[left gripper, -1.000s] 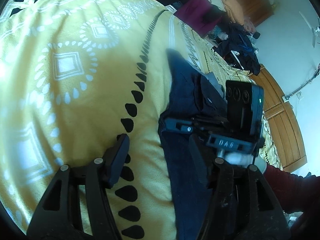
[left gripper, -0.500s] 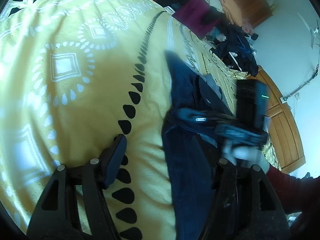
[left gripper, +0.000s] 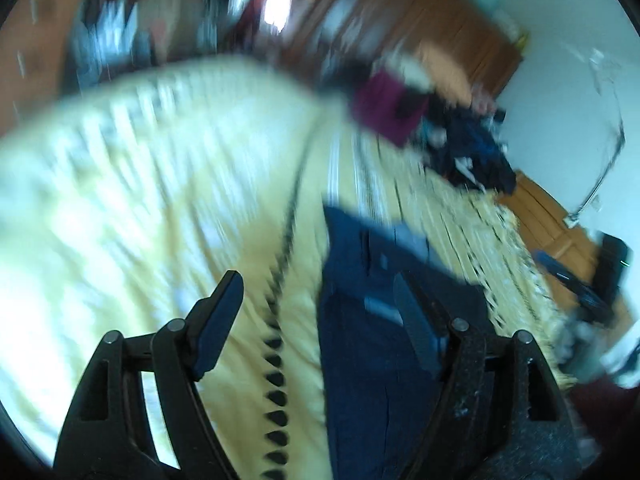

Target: Fold small clothes

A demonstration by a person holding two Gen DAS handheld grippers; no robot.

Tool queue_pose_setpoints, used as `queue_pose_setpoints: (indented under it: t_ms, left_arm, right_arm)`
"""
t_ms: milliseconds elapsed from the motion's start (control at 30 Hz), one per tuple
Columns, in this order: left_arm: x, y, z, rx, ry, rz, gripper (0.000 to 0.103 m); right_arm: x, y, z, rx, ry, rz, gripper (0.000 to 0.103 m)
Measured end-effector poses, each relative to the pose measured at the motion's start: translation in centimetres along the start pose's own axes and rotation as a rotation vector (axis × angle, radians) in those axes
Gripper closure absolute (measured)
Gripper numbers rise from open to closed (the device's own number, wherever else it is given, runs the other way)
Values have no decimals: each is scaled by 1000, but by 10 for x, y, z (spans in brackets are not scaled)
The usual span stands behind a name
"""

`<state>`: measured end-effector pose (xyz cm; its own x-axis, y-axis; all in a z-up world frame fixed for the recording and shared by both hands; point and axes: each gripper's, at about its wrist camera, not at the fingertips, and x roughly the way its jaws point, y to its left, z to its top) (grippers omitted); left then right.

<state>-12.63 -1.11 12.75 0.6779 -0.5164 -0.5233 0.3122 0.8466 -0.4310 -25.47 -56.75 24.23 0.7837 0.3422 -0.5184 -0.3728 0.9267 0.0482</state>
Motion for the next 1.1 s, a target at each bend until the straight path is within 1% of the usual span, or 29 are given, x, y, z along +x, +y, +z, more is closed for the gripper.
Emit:
queue_pose_setpoints:
  t_ms: [33, 67, 100, 133, 167, 200, 233, 267, 300, 333, 367, 400, 433, 467, 500, 633, 667, 700, 733, 767, 800, 867, 900, 967, 1000, 1033, 1067, 1100]
  left_arm:
    - [-32, -14, 7, 64, -90, 54, 22]
    - [-59, -29, 13, 130, -178, 103, 4]
    - [-93, -48, 19, 212, -295, 140, 0]
    - [-113, -60, 21, 262, -379, 155, 0]
    - [-129, -72, 24, 305, -458, 174, 0]
    - [-142, -81, 25, 327, -528, 191, 0]
    - [-151, -87, 27, 309, -586, 193, 0]
    - [-153, -88, 30, 263, -604, 172, 0]
    - [-152, -83, 34, 202, -588, 115, 0]
    - [-146, -76, 38, 120, -538, 28, 0]
    - [-139, -69, 40, 70, -504, 3, 0]
    - [-129, -65, 39, 26, -465, -4, 0]
    - [-117, -61, 35, -5, -420, -1, 0]
    - [-105, -56, 31, -24, -371, 15, 0]
    - [-93, -52, 25, -36, -317, 41, 0]
    - [-50, -30, -6, -81, -130, 90, 0]
    - [-40, -24, -13, -100, -82, 91, 0]
    - [-29, -13, -21, -121, -22, 115, 0]
    - [-21, -7, -28, -132, 18, 130, 0]
    - [-19, -12, -33, -130, 51, 147, 0]
    - [-11, -11, -38, -116, 93, 184, 0]
    - [3, -15, -51, -48, 174, 261, 0]
    - [14, -15, -58, -29, 228, 300, 0]
    - [34, -6, -72, -32, 342, 339, 0]
    - [44, -2, -82, -41, 392, 355, 0]
    - [52, 0, -90, -20, 420, 384, 0]
    - [53, -3, -99, 29, 419, 406, 0]
    - [56, -10, -105, 102, 420, 439, 0]
  right_arm:
    - [-46, 4, -3, -37, -57, -102, 38]
    - [-80, 9, -6, -71, -98, -193, 26]
    - [-112, 15, -11, -107, -140, -296, 2]
    - [-143, 20, -17, -137, -186, -403, 0]
    - [-168, 24, -23, -146, -222, -477, 0]
    - [-181, 26, -26, -130, -231, -510, 0]
    - [-196, 22, -31, -84, -235, -529, 0]
    - [-205, 18, -37, -27, -246, -527, 0]
    - [-210, 15, -43, 24, -258, -519, 0]
    - [-211, 12, -49, 90, -249, -510, 0]
    - [-206, 3, -57, 167, -204, -503, 0]
    - [-203, -6, -66, 227, -160, -494, 0]
    - [-195, -16, -79, 289, -101, -488, 0]
    - [-186, -22, -89, 318, -55, -505, 0]
    - [-173, -32, -108, 343, 13, -546, 0]
    - [-145, -77, -176, 482, 204, -584, 0]
    - [-140, -85, -191, 508, 240, -587, 0]
    - [-136, -92, -205, 520, 274, -589, 0]
    - [-128, -97, -218, 517, 317, -592, 0]
    - [-121, -101, -228, 524, 341, -587, 0]
    - [-114, -108, -241, 551, 370, -568, 0]
    - [-98, -114, -265, 570, 419, -564, 0]
    - [-93, -114, -279, 579, 443, -563, 0]
    - [-79, -122, -306, 635, 511, -541, 0]
    - [-77, -124, -317, 654, 510, -534, 0]
    - [-80, -124, -319, 652, 491, -535, 0]
    - [-81, -123, -320, 646, 485, -539, 0]
    - [-81, -122, -320, 641, 485, -542, 0]
